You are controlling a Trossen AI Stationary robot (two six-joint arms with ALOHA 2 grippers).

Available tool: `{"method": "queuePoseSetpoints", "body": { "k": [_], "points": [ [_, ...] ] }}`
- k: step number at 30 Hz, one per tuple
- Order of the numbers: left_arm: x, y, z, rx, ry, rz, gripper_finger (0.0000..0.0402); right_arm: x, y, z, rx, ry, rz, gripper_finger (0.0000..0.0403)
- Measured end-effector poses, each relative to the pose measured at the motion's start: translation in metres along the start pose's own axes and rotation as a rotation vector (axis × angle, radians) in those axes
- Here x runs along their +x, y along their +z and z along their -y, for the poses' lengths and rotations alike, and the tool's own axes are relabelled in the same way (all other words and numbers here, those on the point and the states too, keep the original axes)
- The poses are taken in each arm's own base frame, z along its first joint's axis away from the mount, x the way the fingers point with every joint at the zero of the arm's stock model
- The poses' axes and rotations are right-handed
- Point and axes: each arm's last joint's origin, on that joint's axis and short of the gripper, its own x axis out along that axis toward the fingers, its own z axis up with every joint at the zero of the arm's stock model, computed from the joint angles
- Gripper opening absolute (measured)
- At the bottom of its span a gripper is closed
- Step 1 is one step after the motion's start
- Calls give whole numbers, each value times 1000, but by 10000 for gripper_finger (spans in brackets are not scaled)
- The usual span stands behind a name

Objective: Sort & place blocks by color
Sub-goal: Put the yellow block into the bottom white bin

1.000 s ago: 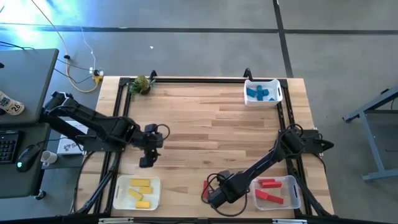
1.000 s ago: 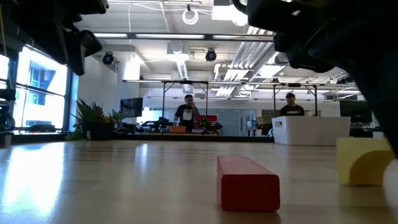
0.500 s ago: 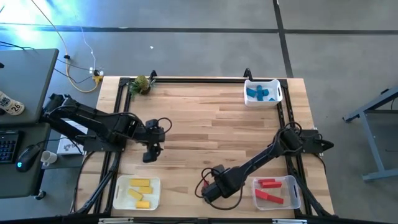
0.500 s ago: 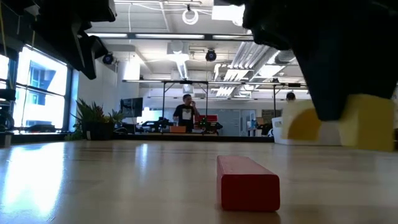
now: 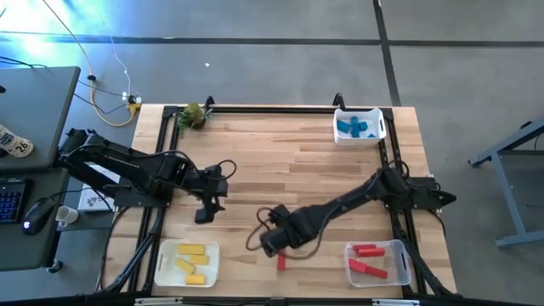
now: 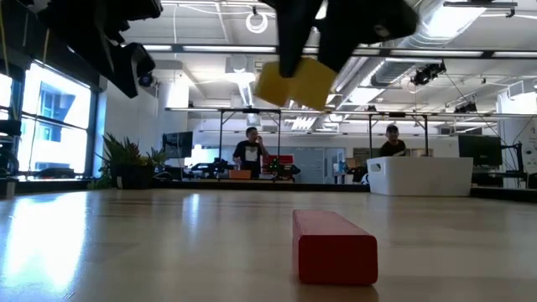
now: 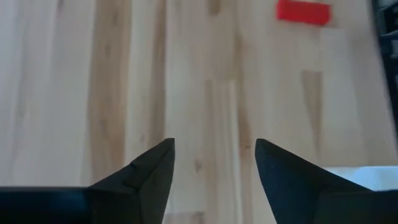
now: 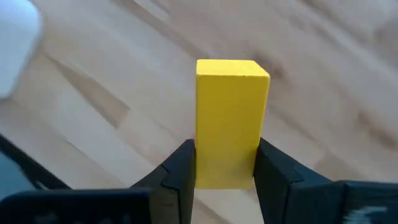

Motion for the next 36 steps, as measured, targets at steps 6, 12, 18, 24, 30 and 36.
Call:
{"method": "queuePoseSetpoints", "body": {
  "k": [6, 12, 18, 24, 30, 36],
  "points": [
    [0, 5, 4, 61, -111, 38, 224, -16, 30, -4, -181, 71, 21, 103],
    [-2, 17, 8, 76, -170, 160, 221, -32, 54, -8, -383, 152, 61, 105],
    [-5, 29, 11, 44, -204, 288, 221, -46, 75, -11, -500, 226, 140, 106],
    [-8, 36, 13, 28, -223, 365, 221, -46, 86, -7, -563, 233, 138, 107],
    [-8, 37, 11, -17, -223, 368, 221, -46, 93, -6, -616, 250, 143, 107],
    [-8, 38, 6, -32, -206, 373, 223, -46, 102, -7, -703, 288, 177, 107]
  ]
}}
